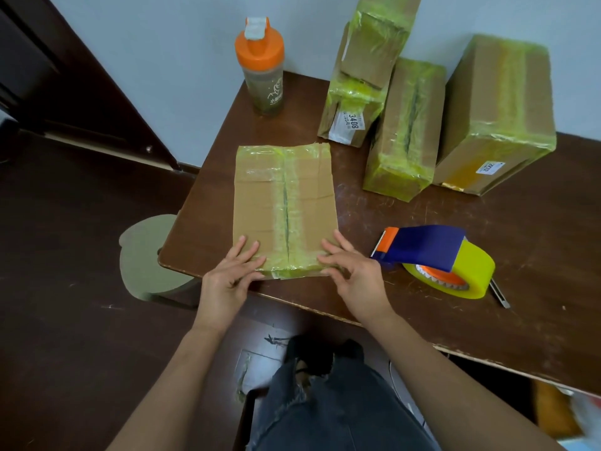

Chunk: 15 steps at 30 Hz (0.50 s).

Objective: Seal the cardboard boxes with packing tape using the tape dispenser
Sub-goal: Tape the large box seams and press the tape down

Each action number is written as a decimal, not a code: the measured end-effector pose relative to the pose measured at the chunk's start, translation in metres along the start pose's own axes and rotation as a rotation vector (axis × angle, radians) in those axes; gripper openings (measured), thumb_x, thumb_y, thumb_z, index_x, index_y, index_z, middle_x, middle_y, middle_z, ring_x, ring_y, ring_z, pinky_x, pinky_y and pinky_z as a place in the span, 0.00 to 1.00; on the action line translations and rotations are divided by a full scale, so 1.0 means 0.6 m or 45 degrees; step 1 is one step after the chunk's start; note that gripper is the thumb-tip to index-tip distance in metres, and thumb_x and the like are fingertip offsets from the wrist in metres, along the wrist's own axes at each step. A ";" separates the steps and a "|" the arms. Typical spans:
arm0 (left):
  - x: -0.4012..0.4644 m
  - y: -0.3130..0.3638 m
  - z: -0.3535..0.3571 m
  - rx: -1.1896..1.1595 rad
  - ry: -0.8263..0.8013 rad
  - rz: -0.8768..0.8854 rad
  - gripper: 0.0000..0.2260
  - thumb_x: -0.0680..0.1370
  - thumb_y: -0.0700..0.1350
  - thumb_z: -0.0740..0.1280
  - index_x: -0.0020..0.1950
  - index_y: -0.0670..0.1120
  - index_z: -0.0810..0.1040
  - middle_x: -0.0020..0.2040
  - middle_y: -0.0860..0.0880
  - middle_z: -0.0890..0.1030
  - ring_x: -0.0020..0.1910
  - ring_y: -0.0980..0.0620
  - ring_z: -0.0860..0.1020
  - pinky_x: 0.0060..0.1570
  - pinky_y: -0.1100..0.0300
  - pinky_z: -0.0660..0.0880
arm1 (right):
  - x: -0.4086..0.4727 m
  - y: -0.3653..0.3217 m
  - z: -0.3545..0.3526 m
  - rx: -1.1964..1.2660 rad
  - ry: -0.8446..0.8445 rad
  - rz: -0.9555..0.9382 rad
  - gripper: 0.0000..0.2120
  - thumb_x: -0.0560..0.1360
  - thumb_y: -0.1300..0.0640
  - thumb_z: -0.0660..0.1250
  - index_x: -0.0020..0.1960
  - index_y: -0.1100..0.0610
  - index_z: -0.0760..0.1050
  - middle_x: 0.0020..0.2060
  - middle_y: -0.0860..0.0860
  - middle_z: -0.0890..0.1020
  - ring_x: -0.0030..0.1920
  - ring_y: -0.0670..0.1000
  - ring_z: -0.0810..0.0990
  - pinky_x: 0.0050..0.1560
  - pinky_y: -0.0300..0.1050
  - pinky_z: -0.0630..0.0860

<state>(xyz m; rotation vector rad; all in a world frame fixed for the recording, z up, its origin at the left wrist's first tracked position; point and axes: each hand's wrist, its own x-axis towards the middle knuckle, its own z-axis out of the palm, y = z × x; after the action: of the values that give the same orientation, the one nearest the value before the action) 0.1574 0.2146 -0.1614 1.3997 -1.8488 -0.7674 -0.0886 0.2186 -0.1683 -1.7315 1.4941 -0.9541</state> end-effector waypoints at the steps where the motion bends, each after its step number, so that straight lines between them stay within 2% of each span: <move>1: 0.000 0.000 -0.002 -0.005 -0.012 0.001 0.17 0.71 0.32 0.73 0.58 0.41 0.80 0.62 0.46 0.78 0.70 0.53 0.69 0.68 0.64 0.66 | -0.001 0.000 -0.001 0.003 -0.009 0.002 0.14 0.71 0.73 0.71 0.52 0.58 0.83 0.62 0.46 0.77 0.72 0.44 0.68 0.67 0.40 0.71; 5: 0.005 -0.009 -0.019 0.041 -0.104 0.064 0.21 0.71 0.24 0.69 0.60 0.43 0.79 0.65 0.48 0.76 0.71 0.54 0.67 0.66 0.70 0.65 | 0.001 -0.006 -0.017 0.041 -0.087 0.032 0.15 0.71 0.73 0.72 0.53 0.58 0.83 0.62 0.48 0.77 0.72 0.45 0.68 0.64 0.29 0.68; 10: 0.003 -0.017 -0.018 0.003 -0.151 0.041 0.26 0.71 0.19 0.63 0.62 0.43 0.79 0.66 0.49 0.74 0.73 0.55 0.63 0.58 0.72 0.72 | 0.004 0.001 -0.019 0.017 -0.127 -0.006 0.16 0.71 0.75 0.69 0.53 0.59 0.83 0.62 0.55 0.79 0.72 0.45 0.67 0.65 0.27 0.66; 15: 0.006 -0.027 -0.030 0.059 -0.250 0.098 0.27 0.72 0.23 0.65 0.64 0.47 0.77 0.68 0.50 0.73 0.74 0.56 0.62 0.68 0.70 0.63 | 0.007 0.002 -0.034 0.022 -0.223 -0.024 0.18 0.72 0.75 0.69 0.55 0.57 0.82 0.64 0.51 0.78 0.73 0.42 0.64 0.67 0.30 0.65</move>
<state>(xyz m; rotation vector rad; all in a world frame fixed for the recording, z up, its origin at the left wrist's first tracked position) 0.1803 0.2060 -0.1629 1.3127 -2.0699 -0.8539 -0.1064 0.2142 -0.1579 -1.7708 1.3554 -0.8000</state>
